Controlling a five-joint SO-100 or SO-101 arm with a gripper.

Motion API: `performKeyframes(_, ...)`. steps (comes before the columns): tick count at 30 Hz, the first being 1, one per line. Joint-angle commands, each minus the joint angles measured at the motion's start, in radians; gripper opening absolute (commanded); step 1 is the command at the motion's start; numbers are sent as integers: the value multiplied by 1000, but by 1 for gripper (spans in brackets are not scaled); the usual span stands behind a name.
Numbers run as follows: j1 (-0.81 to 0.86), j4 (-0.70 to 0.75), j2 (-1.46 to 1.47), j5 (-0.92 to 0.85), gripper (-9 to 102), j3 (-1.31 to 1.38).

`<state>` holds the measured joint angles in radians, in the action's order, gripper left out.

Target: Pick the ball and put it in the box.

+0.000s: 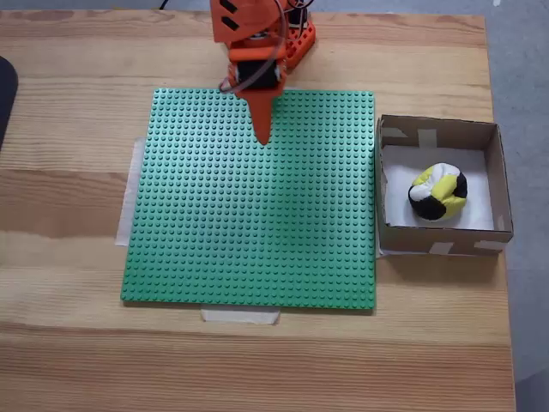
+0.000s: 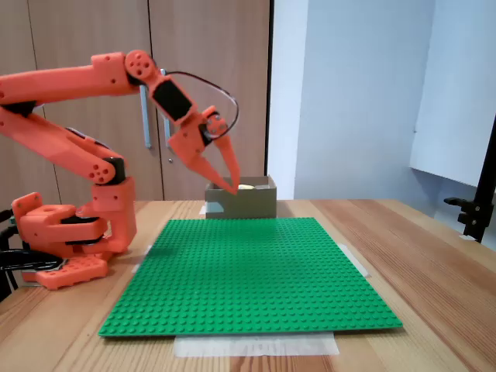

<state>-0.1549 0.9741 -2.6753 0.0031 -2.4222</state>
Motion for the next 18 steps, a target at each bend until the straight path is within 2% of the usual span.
performKeyframes(1,41,-32,-91,5,-1,-58)
performKeyframes(18,121,-89,-394,-58,-1,-393)
